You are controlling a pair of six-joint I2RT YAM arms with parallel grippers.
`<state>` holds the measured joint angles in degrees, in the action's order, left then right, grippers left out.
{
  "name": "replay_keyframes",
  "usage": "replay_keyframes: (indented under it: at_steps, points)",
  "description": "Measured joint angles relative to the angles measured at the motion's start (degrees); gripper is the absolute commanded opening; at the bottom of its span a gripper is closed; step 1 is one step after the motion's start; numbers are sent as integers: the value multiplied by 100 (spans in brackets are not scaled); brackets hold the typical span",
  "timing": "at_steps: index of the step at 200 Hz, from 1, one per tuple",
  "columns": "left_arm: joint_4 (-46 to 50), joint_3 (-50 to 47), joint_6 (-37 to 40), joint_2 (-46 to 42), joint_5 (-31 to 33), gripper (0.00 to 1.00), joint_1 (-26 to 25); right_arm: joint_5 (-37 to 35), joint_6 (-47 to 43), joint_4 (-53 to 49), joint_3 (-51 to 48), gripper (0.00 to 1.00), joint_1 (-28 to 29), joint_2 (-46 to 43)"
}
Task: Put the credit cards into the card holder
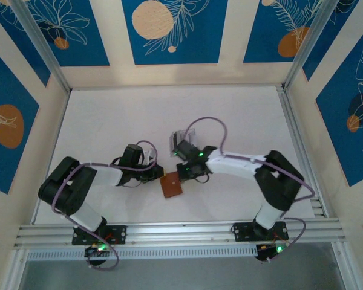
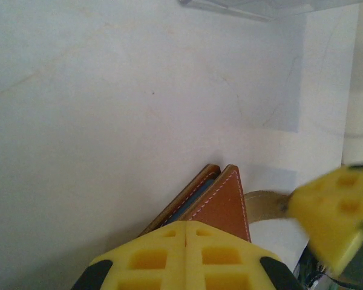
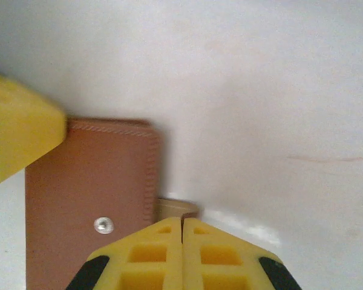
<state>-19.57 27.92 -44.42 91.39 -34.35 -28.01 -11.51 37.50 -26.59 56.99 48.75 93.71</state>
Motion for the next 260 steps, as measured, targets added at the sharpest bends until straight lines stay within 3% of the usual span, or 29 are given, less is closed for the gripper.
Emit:
replay_keyframes:
  at_steps: [18, 44, 63, 71, 92, 136, 154, 165, 176, 186, 223, 260]
  points:
    - [-225, -28, -4, 107, -87, 0, 0, 468, 116, 175, -317, 0, -481, -291]
    - [-597, -111, -11, 219, -214, 0, 2, 739, 332, 361, -579, 0, -586, -269]
    - [-826, -188, -15, 249, -256, 0, 2, 741, 570, 483, -817, 11, -651, -219]
    - [-898, -216, -24, 249, -262, 0, 0, 695, 667, 479, -868, 20, -656, -195]
    - [-960, -240, -24, 240, -269, 0, -4, 275, 841, 310, -870, 33, -557, -173]
    - [-935, -286, -7, 146, -181, 0, -22, -1106, 839, -664, -284, 40, 197, -210]
    - [-940, -313, -7, 116, -140, 0, -31, -1484, 767, -964, 72, 38, 531, -313]
    - [-938, -315, -4, 107, -133, 0, -33, -1517, 673, -1014, 284, 29, 669, -361]
    - [-940, -323, -4, 101, -116, 0, -42, -1318, 544, -955, 459, 18, 723, -372]
    - [-942, -330, -4, 94, -111, 0, -42, -990, 393, -785, 538, 14, 684, -365]
    - [-942, -334, -4, 90, -96, 0, -48, 564, 175, -96, 588, 19, 315, 122]
    - [-944, -345, -4, 68, -61, 0, -63, 1198, 144, 243, 376, 25, -9, 608]
